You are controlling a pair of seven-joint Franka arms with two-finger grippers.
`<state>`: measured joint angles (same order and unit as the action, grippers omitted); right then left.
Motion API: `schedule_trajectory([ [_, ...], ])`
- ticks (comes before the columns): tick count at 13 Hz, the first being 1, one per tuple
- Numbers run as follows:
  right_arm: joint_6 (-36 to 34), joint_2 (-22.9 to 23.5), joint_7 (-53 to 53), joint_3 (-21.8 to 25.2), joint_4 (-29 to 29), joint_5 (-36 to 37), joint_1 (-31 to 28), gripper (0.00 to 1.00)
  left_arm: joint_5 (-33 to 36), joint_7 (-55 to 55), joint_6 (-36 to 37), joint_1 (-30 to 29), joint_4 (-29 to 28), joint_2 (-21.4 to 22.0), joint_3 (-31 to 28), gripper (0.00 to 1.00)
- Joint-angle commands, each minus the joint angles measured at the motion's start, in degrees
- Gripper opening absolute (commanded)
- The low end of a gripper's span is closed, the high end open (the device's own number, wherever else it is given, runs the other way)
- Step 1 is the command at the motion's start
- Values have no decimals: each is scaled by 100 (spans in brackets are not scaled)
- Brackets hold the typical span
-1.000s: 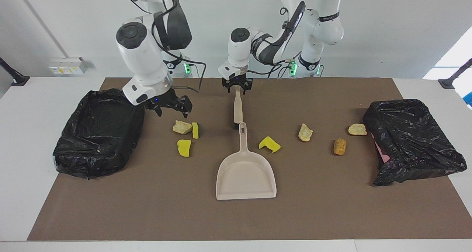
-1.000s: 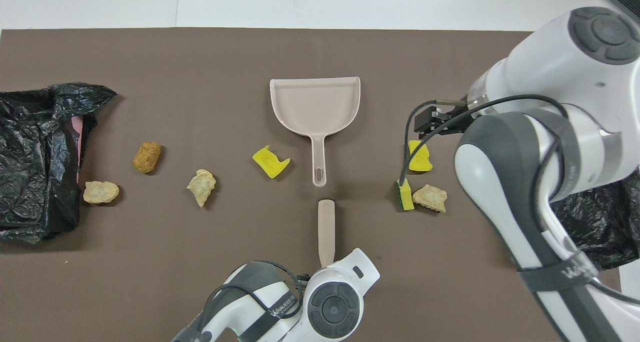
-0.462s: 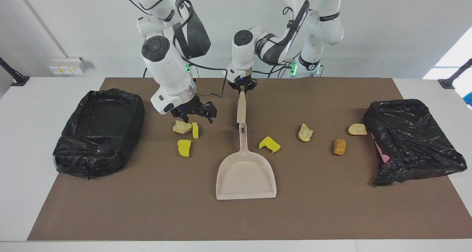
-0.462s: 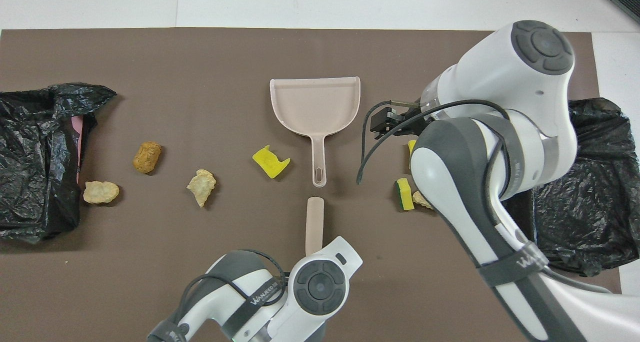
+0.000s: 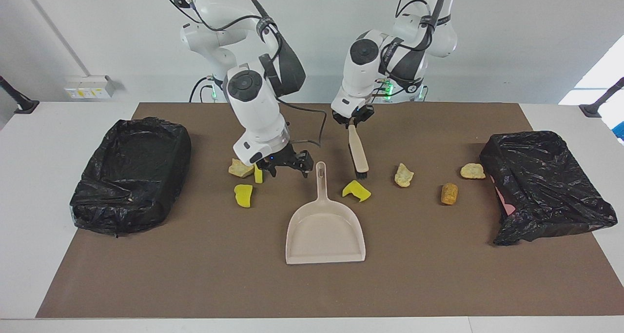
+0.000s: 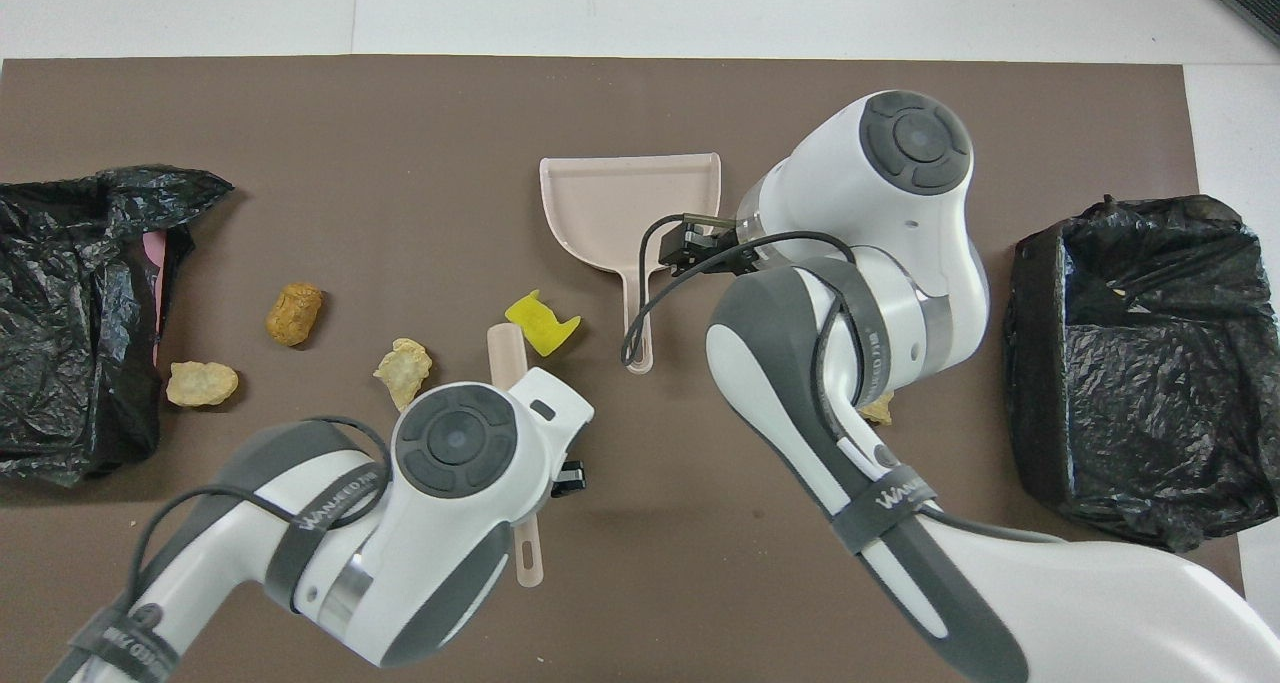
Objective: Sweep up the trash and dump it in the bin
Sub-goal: 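Lift the dustpan with the right gripper while the left gripper lifts the brush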
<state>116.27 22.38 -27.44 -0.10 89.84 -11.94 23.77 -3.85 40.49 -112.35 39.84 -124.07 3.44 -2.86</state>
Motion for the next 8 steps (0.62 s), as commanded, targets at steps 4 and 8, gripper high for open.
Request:
schedule_trajectory([
  [4,326,486,-42,1,-19,121,654,100,515,-1200,364,-1679,138,263,57,0],
  [8,966,566,-25,1,315,280,691,100,1042,-1623,415,-2865,24,271,57,0],
])
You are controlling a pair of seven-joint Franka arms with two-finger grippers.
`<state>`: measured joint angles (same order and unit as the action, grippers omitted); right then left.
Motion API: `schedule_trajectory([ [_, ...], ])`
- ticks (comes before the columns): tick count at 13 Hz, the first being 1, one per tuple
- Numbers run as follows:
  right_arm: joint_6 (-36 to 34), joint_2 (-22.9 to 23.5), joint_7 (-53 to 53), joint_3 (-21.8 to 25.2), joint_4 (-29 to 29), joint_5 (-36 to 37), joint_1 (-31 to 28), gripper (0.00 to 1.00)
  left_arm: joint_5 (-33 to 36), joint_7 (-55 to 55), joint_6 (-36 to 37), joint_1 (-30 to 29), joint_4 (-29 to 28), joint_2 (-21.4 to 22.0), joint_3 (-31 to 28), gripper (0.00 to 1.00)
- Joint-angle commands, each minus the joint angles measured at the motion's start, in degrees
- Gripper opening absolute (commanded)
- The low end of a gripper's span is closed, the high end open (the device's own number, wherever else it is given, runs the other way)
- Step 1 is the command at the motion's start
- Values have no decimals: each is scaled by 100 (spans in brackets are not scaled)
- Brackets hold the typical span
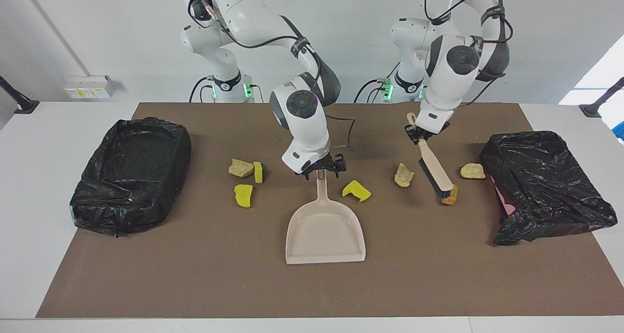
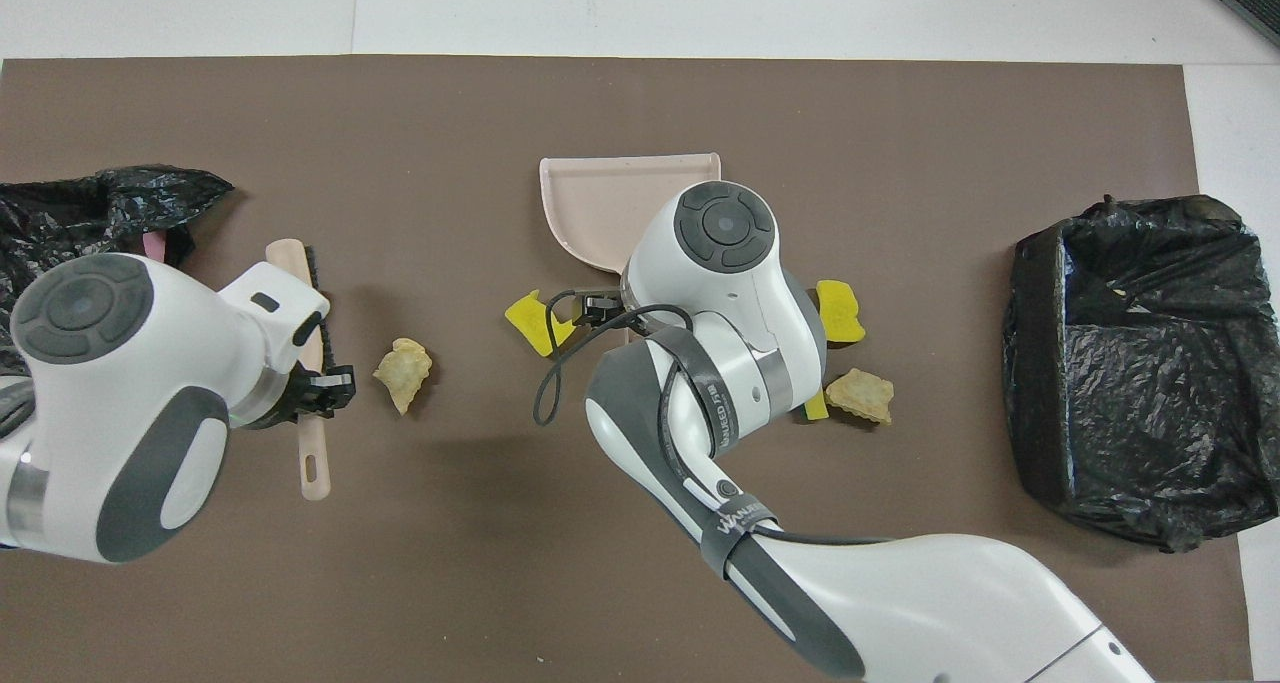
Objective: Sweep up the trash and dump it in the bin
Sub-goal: 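Lift the dustpan with the right gripper while the left gripper lifts the brush, then lower the dustpan beside the bread pieces while the left gripper positions the brush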
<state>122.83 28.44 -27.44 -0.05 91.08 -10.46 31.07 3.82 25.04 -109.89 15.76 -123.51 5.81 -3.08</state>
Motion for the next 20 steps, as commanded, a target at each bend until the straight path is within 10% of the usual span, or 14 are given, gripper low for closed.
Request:
schedule_trajectory([
  [1,311,-40,36,-4,208,140,-57,96,338,-79,248,-739,-172,104,79,0],
  [3,163,-75,63,-4,208,350,-31,80,566,-79,695,-1012,-374,254,79,0],
  [6,13,-67,19,-4,139,430,-22,0,681,-35,715,-1417,-1348,807,79,0],
  [11,-390,-259,316,-4,-20,369,-118,0,672,-26,-4,-1270,-2125,1037,132,0],
  [16,-1620,-1296,4345,14,331,360,-1005,0,-415,-517,-972,-532,-1941,712,132,0],
  [20,-1833,-1481,6371,14,594,1007,-1183,0,-470,-763,-421,-337,-1160,527,105,0],
])
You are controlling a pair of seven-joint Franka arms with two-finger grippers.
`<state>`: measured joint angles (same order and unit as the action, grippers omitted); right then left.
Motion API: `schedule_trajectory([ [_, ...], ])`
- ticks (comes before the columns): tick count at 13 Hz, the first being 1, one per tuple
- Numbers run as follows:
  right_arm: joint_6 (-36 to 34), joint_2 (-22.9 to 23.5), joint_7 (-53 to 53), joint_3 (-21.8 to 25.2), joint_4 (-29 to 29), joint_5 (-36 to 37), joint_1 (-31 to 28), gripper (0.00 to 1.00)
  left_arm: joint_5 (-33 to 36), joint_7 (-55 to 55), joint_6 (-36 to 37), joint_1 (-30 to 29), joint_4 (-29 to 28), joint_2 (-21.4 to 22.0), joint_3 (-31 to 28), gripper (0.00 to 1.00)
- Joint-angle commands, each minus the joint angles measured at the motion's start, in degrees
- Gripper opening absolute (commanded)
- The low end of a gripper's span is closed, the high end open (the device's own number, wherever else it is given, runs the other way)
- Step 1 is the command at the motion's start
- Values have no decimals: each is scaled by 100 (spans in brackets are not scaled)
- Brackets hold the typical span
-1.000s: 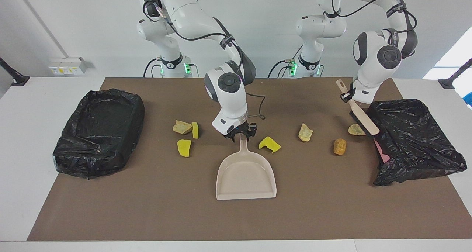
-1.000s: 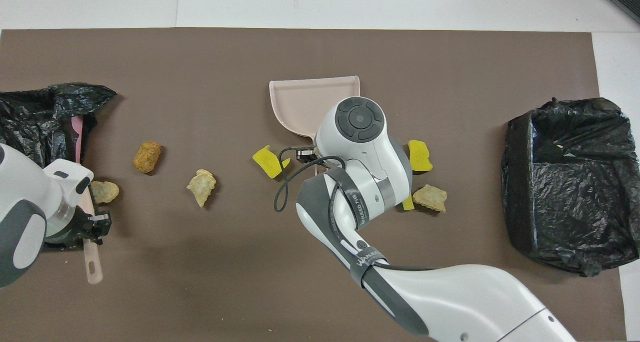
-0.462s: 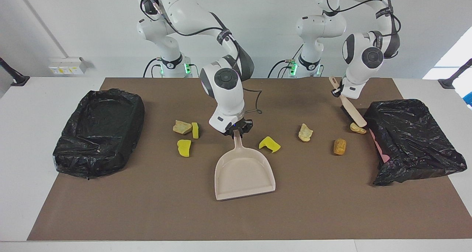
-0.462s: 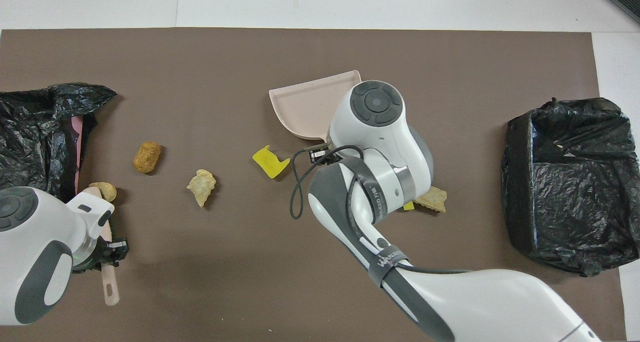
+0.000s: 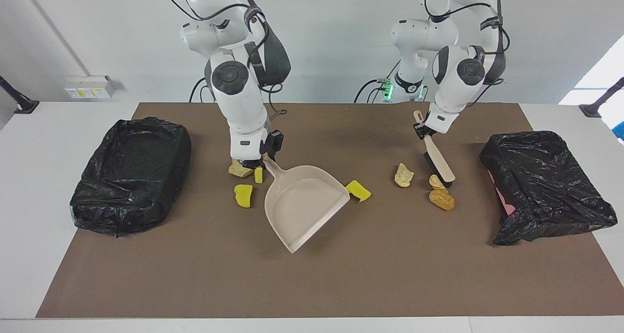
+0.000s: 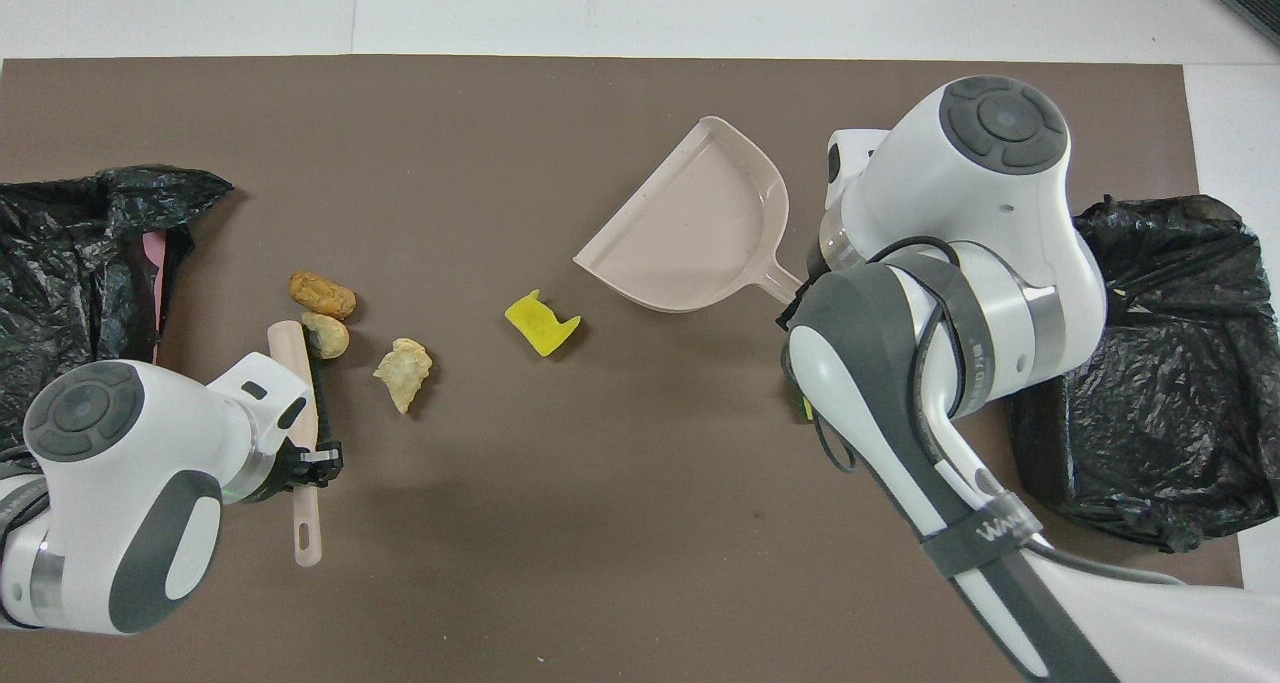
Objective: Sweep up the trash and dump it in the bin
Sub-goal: 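Lower the dustpan beside the bread pieces while the left gripper positions the brush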
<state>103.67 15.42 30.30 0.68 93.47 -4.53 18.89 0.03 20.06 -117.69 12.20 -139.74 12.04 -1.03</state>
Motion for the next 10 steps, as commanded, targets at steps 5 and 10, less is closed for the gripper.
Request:
schedule_trajectory([
  [5,267,-57,1169,-111,830,937,414,0,-91,-1589,538,-822,834,-219,-125,0],
  [10,662,40,1796,-120,1033,796,993,0,-91,-2304,-579,-974,782,-1019,-108,0],
])
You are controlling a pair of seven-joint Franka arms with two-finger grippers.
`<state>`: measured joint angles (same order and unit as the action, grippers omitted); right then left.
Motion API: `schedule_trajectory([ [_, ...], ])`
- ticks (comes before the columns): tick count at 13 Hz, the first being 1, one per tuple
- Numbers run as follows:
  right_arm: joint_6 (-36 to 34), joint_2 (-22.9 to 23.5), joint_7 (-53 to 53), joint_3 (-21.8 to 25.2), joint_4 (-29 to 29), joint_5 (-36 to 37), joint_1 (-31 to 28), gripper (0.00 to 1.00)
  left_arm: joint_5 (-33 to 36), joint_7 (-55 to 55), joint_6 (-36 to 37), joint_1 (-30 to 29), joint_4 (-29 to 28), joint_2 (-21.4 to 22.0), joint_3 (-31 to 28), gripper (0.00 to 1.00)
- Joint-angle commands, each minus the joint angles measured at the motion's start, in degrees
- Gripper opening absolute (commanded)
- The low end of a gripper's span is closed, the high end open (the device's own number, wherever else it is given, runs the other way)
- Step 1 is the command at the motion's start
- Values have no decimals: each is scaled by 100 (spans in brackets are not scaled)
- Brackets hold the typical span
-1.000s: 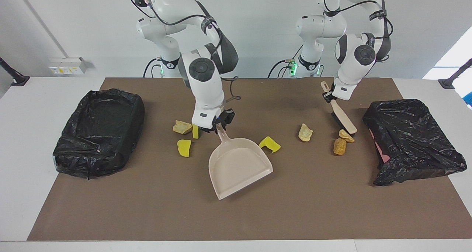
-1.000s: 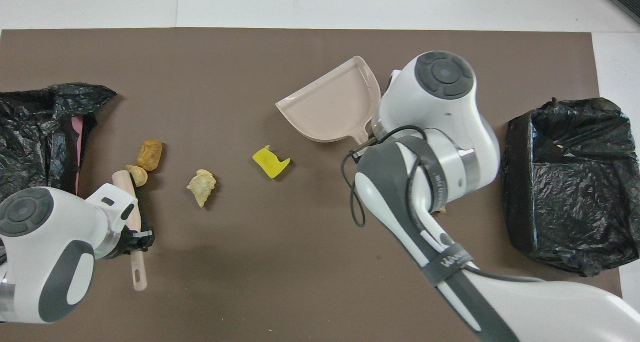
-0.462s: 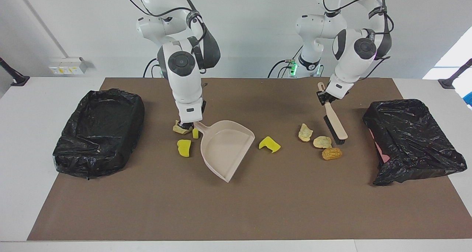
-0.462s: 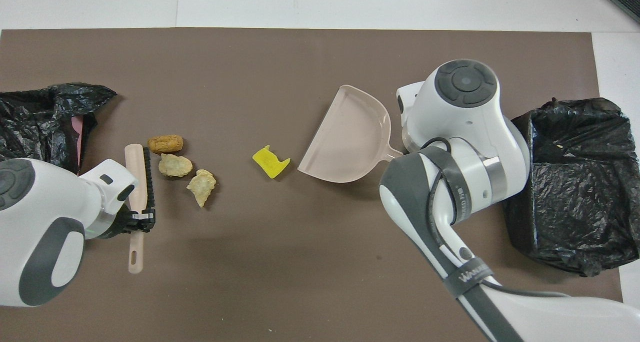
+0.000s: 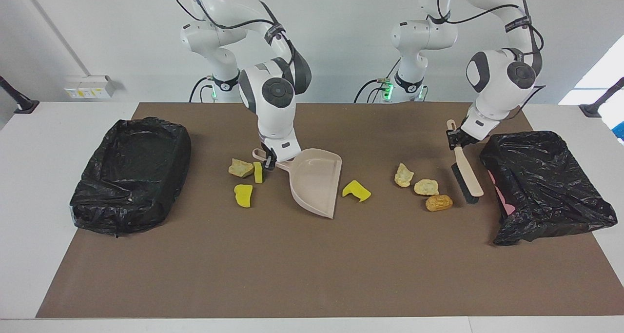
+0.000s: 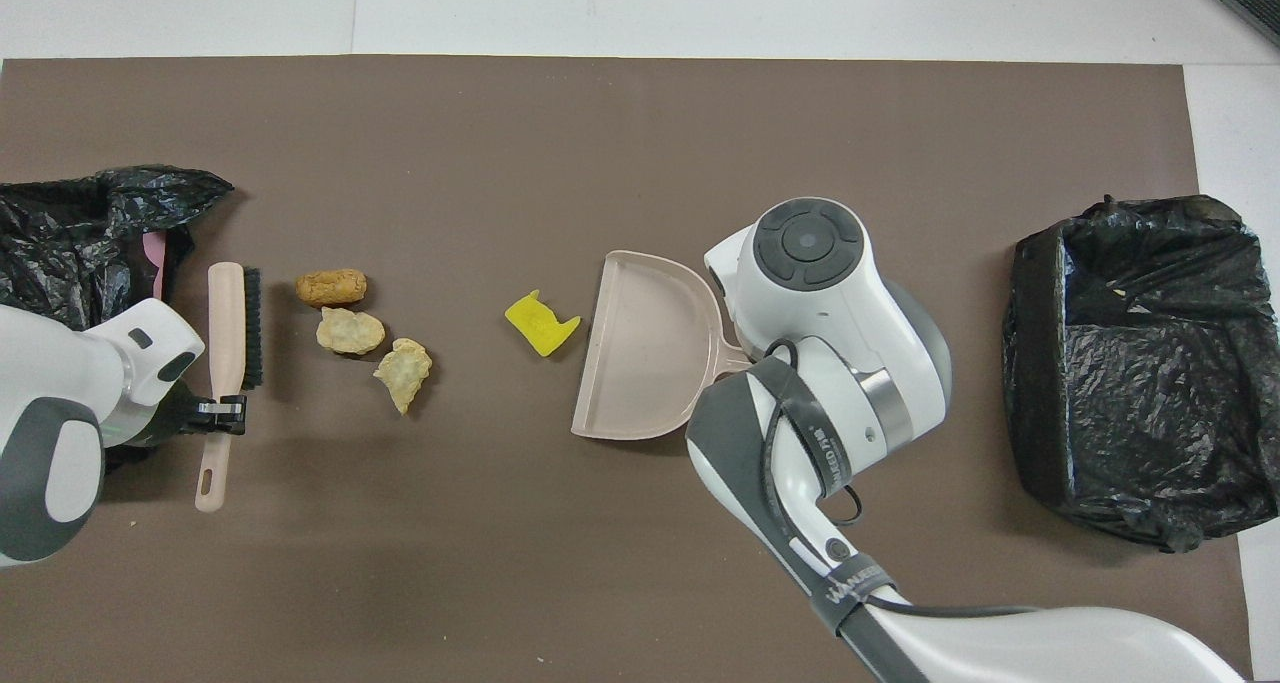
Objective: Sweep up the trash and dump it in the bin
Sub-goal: 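Lower the dustpan beside the bread pieces while the left gripper positions the brush, then sweep the bread and sponge pieces into the dustpan with the left gripper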
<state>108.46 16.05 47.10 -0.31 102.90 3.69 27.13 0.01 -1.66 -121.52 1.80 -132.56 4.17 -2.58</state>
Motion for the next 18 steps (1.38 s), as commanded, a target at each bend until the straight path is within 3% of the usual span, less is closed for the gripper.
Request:
schedule_trajectory([
  [1,280,4,72,-22,90,-192,179,0,-89,-64,-188,180,46,-224,56,0],
  [4,421,144,19,-22,90,-334,222,0,-107,120,-179,566,-94,-154,91,0],
  [8,616,224,-34,-22,90,-334,240,0,-194,1298,-583,1471,-130,-435,91,0],
  [15,545,215,-210,-22,99,-334,240,0,-1257,1800,-820,3088,-42,-400,100,0],
  [18,536,206,-210,-22,99,-334,240,0,-1618,1774,-777,3520,212,-461,109,0],
])
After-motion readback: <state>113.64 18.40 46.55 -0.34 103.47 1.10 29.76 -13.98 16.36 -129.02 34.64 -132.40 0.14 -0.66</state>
